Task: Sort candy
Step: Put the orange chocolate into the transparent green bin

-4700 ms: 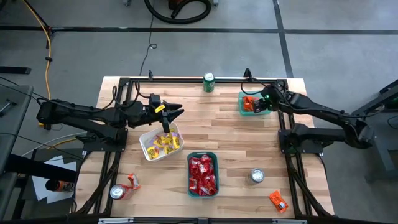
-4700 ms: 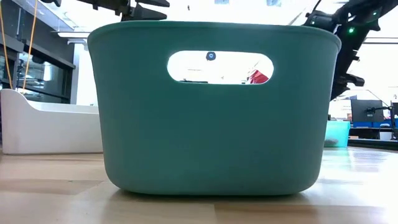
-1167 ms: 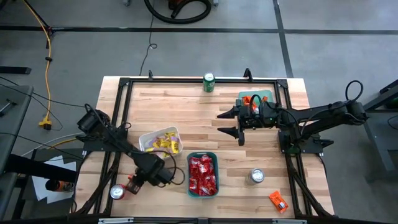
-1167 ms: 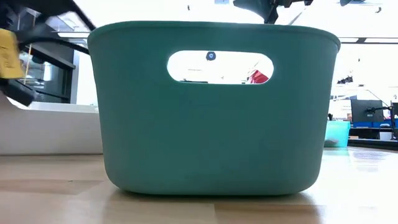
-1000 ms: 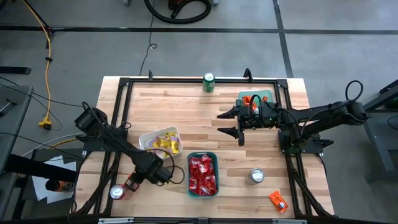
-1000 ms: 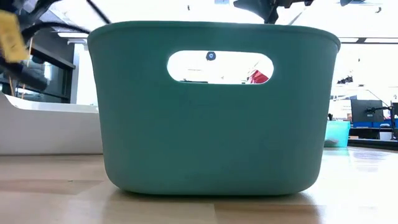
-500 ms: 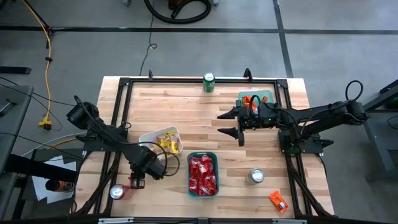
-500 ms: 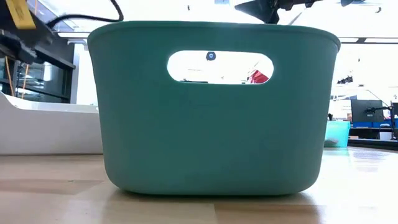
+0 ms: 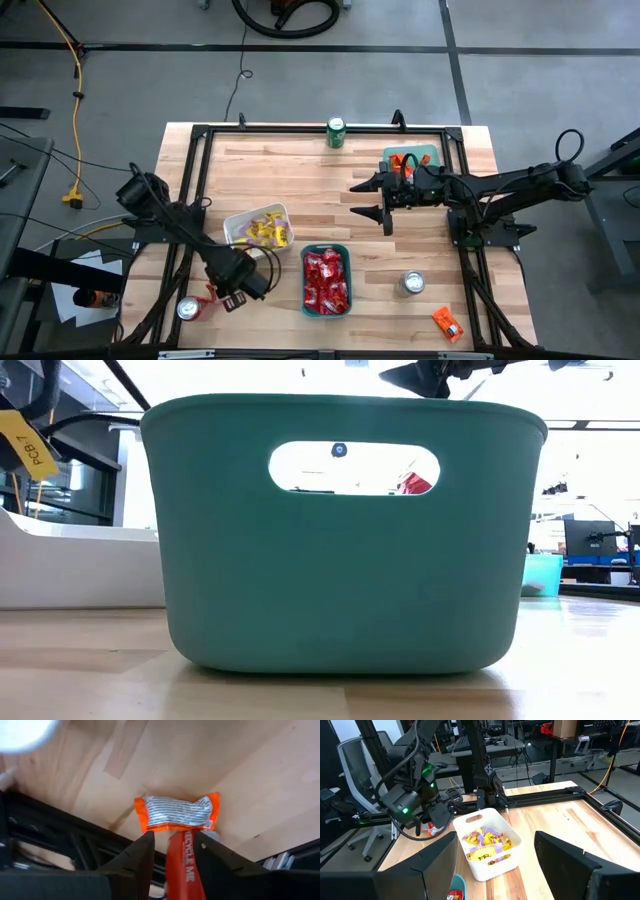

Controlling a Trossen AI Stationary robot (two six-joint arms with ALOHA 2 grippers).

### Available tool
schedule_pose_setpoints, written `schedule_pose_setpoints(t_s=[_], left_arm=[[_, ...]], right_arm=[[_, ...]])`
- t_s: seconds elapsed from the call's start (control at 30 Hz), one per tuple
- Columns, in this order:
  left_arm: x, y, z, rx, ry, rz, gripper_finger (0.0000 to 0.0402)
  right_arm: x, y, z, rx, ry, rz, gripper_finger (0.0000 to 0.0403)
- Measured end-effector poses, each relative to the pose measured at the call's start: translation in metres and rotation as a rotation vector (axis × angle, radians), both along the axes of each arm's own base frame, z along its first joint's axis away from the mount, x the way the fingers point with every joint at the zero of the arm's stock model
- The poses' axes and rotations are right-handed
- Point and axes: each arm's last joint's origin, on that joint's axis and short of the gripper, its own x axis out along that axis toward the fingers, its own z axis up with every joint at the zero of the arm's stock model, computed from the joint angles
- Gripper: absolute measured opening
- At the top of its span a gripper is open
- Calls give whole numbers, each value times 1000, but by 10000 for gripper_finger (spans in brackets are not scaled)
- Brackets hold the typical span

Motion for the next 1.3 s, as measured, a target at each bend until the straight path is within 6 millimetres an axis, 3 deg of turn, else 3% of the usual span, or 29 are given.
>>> schedule_pose_setpoints(t_s=[0.43,0.7,1.3], left_arm=[[-9,-14,-2,85,-70,6,122],[-24,-4,-20,80,57,33,122],[-14,-13,-25,1,-78,26,119]], right_arm=[[0,0,0,-2,5,1,259],[0,0,-2,22,19,-4,259],[0,0,-3,22,29,-4,259]])
